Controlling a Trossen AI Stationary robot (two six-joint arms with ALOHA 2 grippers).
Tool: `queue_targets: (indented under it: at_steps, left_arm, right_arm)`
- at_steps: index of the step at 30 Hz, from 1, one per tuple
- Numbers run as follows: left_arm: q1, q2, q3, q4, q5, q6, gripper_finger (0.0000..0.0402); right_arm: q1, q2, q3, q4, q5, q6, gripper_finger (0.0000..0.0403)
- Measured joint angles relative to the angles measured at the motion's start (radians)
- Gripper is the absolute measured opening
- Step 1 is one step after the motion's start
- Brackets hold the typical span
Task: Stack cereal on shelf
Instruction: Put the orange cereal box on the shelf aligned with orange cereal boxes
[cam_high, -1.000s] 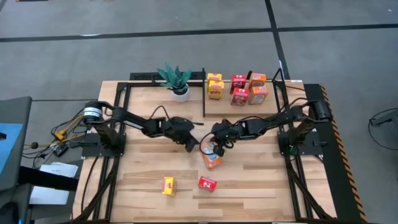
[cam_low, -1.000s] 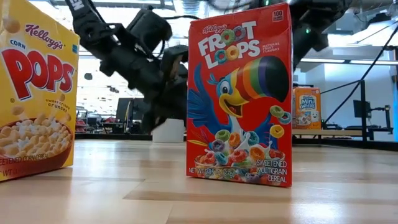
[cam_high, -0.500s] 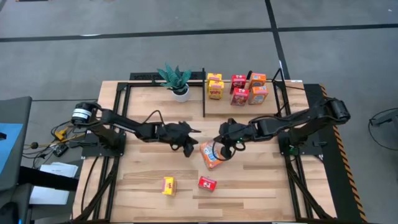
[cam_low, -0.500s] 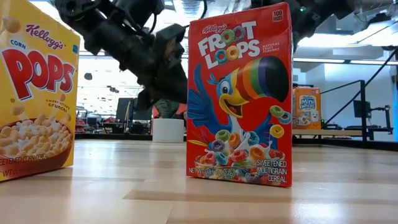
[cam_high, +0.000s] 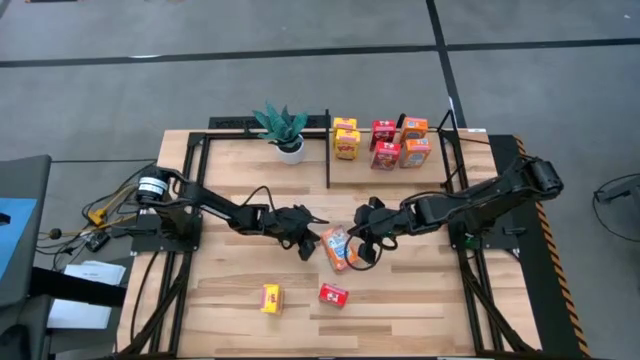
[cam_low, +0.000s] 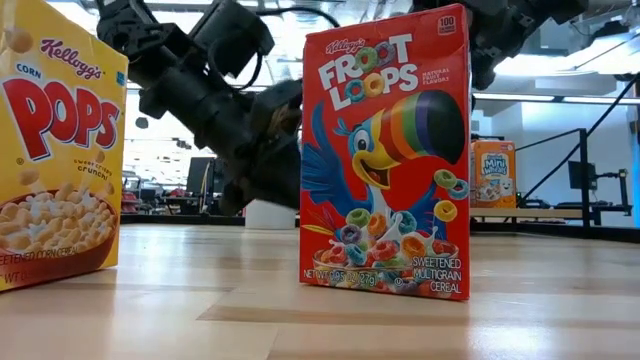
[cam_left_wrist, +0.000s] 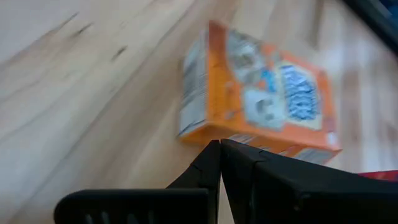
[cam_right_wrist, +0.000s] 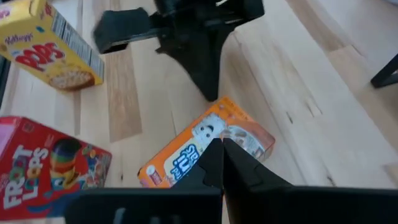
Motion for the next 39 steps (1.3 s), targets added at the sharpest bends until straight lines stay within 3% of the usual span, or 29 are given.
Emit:
queue_targets:
  at_steps: [6,12,21,28,35,39]
  left_arm:
    - [0.002,-0.021,-0.001,-0.001,-0.012,0.028,0.0]
    - [0.003,-0.021,0.001,0.12,-0.002,0.077,0.0]
    - [0.007,-0.019,0.0,0.024,-0.083,0.13,0.0]
    - [0.005,-0.019,0.0,0.023,-0.082,0.138,0.0]
    - [0.005,-0.014,-0.011,0.088,-0.056,0.157,0.0]
    - [0.005,0.038,-0.046,0.204,-0.034,0.104,0.0]
  right_arm:
    - [0.003,0.0,0.0,-0.027,0.003,-0.001,0.0032]
    - [0.003,0.0,0.0,-0.034,0.027,-0.002,0.0036]
    - [0.003,0.0,0.0,-0.038,0.027,-0.003,0.0017]
    - [0.003,0.0,0.0,-0.041,0.027,-0.005,0.004]
    - [0.003,0.0,0.0,-0.045,0.027,-0.004,0.0036]
    - [0.003,0.0,0.0,-0.057,0.026,-0.001,0.0023]
